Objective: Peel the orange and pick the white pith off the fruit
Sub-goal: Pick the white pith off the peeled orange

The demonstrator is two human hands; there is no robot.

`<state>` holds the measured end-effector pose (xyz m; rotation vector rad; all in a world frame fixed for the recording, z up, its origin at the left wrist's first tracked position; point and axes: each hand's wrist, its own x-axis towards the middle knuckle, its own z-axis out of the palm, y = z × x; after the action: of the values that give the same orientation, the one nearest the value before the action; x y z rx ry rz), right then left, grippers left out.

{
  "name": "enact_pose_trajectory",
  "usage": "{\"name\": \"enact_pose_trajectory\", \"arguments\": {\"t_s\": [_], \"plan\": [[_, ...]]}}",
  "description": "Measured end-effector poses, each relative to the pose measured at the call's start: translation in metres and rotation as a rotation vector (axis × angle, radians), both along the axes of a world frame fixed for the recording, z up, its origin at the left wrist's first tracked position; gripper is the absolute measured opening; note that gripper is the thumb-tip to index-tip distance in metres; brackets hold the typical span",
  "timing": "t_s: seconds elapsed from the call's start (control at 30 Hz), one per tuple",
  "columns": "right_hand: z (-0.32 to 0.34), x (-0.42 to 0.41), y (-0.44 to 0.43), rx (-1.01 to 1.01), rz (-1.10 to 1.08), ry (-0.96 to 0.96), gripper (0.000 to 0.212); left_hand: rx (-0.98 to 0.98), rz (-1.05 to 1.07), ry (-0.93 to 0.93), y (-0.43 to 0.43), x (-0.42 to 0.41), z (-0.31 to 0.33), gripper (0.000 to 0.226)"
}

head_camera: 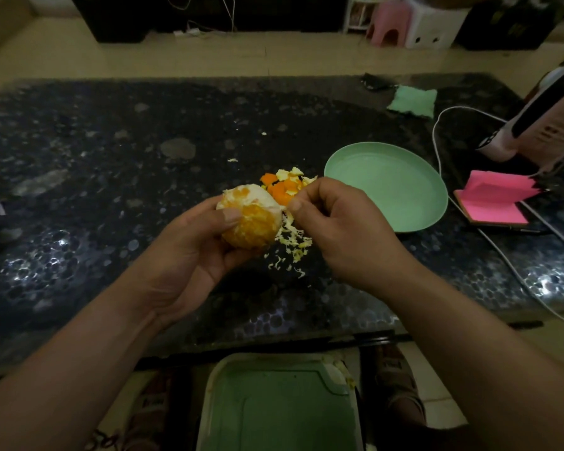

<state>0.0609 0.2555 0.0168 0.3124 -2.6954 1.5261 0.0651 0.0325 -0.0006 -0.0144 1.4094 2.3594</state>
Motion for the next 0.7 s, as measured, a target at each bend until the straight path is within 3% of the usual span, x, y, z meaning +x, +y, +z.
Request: {"name": "enact_pose_trajectory", "arguments": {"t_s": [0.1, 0.2, 0.3, 0.4, 0.57, 0.7], "plan": [[-0.002, -0.003, 0.003, 0.039, -0.043, -0.006, 0.018, 0.070, -0.020, -0.032, -0.002, 0.000, 0.003, 0.069], [-0.006, -0.005, 0.004, 0.072, -0.070, 0.000, 0.016, 0.131, -0.037, -0.073, -0.003, 0.002, 0.005, 0.084], [-0.012, -0.009, 0.004, 0.143, -0.091, 0.003, 0.016, 0.152, -0.024, -0.106, -0.003, 0.002, 0.006, 0.068], [-0.017, -0.014, 0.006, 0.199, -0.100, -0.016, 0.016, 0.165, -0.050, -0.099, -0.006, 0.003, 0.005, 0.081], [-0.025, -0.018, 0.011, 0.328, -0.051, -0.042, 0.017, 0.100, 0.004, -0.150, -0.004, 0.001, 0.005, 0.059], [-0.032, -0.019, 0.010, 0.419, -0.028, -0.063, 0.016, 0.067, 0.104, -0.224, 0.003, -0.002, 0.005, 0.058]]}}
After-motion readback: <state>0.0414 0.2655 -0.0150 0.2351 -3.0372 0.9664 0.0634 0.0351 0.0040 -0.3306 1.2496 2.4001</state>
